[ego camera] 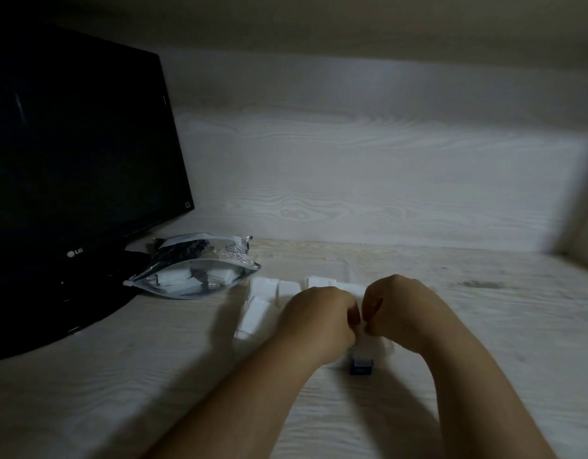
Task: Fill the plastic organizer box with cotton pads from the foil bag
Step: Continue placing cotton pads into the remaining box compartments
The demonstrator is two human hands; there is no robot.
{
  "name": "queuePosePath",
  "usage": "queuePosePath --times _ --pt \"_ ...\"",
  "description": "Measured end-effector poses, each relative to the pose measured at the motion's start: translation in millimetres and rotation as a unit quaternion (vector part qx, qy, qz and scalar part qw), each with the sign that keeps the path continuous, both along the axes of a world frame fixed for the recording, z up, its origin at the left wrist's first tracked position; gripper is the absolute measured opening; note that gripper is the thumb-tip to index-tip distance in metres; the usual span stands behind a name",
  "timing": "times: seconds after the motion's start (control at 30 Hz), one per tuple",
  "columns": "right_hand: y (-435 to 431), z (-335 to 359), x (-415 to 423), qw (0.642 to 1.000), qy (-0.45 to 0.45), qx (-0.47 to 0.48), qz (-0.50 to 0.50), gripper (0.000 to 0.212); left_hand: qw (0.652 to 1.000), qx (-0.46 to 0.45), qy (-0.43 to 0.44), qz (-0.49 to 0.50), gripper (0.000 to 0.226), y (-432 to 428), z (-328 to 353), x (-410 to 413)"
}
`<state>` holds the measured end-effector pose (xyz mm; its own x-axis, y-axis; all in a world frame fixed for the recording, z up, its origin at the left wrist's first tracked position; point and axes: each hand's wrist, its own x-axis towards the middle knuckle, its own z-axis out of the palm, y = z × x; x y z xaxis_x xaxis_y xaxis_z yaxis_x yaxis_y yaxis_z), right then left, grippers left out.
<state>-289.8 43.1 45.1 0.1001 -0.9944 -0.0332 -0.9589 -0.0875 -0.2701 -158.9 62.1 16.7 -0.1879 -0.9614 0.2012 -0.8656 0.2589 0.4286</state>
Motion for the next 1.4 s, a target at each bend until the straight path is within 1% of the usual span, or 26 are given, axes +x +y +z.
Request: queuePosePath --times 0.07,0.13,0.23,0.3,0.33,0.5,0.57,0.6,0.67,0.73,0.83,0.9,0.97,1.1,1.2,1.27,1.33,1.4 --pt "-3.6 -0.8 1.1 0.999 0.023 0.020 -0.015 0.019 1.000 0.004 0.010 0.001 0.021 -0.2 -2.3 0.5" --pt "-7.7 -1.3 2.3 0.997 0.034 0.060 -0.040 0.028 1.000 -0.003 0.007 0.007 0.019 -1.8 -2.2 0.0" --pt "-11.9 -5.1 3.8 0.993 0.024 0.090 -0.068 0.037 0.999 0.021 -0.024 0.013 0.021 -4.8 1.2 -2.1" --pt "-13.8 -9.0 3.8 0.991 0.010 0.098 -0.091 0.034 0.996 0.067 -0.057 0.011 0.024 -6.6 2.8 -3.6" --pt "-13.1 -10.4 3.6 0.990 0.003 0.102 -0.099 0.032 0.995 0.075 -0.063 0.012 0.025 -8.2 3.1 -4.0" --pt "-13.3 -12.8 4.4 0.991 -0.002 0.097 -0.089 0.030 0.995 0.063 -0.075 0.011 0.022 -8.7 -1.3 -4.1" --pt "-13.3 -11.7 6.4 0.994 0.022 0.083 -0.066 0.028 0.997 0.044 -0.058 0.006 0.017 -7.4 -2.1 -2.0" --pt "-13.6 -11.4 6.5 0.997 0.027 0.057 -0.049 0.025 0.998 0.037 -0.051 0.006 0.015 -6.5 -1.7 -0.8" --pt "-9.2 -8.7 4.9 1.000 -0.005 -0.016 -0.022 0.018 1.000 0.022 -0.019 0.012 0.022 -7.7 0.0 3.1" --pt "-2.6 -5.7 3.6 0.997 -0.040 -0.066 -0.002 0.019 0.999 -0.005 0.047 0.025 0.023 -9.9 2.5 9.7" --pt "-1.6 -7.0 2.9 0.994 -0.060 -0.084 0.022 0.021 0.988 -0.048 0.138 0.060 0.020 -9.2 9.4 23.7" --pt "-1.7 -8.8 4.5 0.994 -0.069 -0.081 0.036 0.021 0.979 -0.085 0.161 0.095 0.024 -9.9 14.9 37.7" --pt "-0.3 -9.9 5.7 0.992 -0.081 -0.086 0.046 0.018 0.972 -0.099 0.169 0.132 0.028 -11.0 20.1 55.6" --pt "1.7 -10.7 10.1 0.990 -0.084 -0.099 0.058 0.017 0.965 -0.084 0.130 0.210 0.032 -11.7 21.5 94.8" --pt "3.7 -9.7 12.6 0.988 -0.091 -0.101 0.071 0.021 0.962 -0.067 0.037 0.261 0.025 -10.0 17.8 115.4" --pt "4.9 -10.3 14.4 0.986 -0.102 -0.104 0.077 0.024 0.955 -0.042 -0.013 0.293 0.024 -11.4 11.9 129.1" --pt "5.4 -12.1 15.6 0.985 -0.108 -0.112 0.079 0.025 0.950 -0.006 -0.041 0.309 0.028 -14.7 4.5 141.1" --pt "5.3 -14.0 17.3 0.983 -0.113 -0.119 0.077 0.027 0.950 0.015 -0.062 0.305 0.029 -18.6 -1.9 148.6"
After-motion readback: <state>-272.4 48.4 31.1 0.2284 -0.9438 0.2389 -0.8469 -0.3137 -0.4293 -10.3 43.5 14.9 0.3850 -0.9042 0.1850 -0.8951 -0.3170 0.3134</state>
